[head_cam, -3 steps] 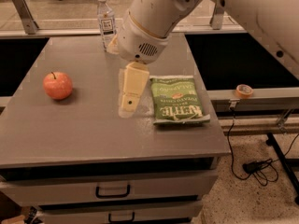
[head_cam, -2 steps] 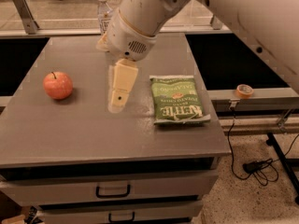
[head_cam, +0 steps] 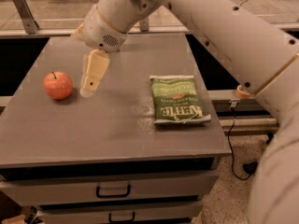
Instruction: Move apple near blue plastic bottle
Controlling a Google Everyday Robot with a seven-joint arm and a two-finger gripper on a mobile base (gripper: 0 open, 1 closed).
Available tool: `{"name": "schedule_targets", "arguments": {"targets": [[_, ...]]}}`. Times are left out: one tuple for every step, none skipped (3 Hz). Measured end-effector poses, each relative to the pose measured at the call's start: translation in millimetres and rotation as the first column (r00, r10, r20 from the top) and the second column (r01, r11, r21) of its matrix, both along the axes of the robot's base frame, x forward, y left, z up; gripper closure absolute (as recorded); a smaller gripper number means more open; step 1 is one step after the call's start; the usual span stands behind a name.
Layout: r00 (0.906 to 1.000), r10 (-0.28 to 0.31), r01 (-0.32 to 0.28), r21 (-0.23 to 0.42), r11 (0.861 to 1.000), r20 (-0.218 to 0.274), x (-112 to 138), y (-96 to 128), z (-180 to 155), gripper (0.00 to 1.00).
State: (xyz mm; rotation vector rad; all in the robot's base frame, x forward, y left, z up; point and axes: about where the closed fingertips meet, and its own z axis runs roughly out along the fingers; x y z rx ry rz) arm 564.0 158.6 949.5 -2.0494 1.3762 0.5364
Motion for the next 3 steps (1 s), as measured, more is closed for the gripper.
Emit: {"name": "schedule_targets", "arguments": {"targets": [[0.9994, -0.023, 0.025, 0.073, 0.997, -0.026, 24.7, 31.8, -16.8, 0.0], [0.9905, -0.091, 0.105, 0.134, 0.986, -0.103, 45.7, 58.2, -43.6, 0.0], [0.9729, -0.122, 0.155, 0.165, 0.974, -0.196, 53.1, 84.6, -60.1, 0.0]]}}
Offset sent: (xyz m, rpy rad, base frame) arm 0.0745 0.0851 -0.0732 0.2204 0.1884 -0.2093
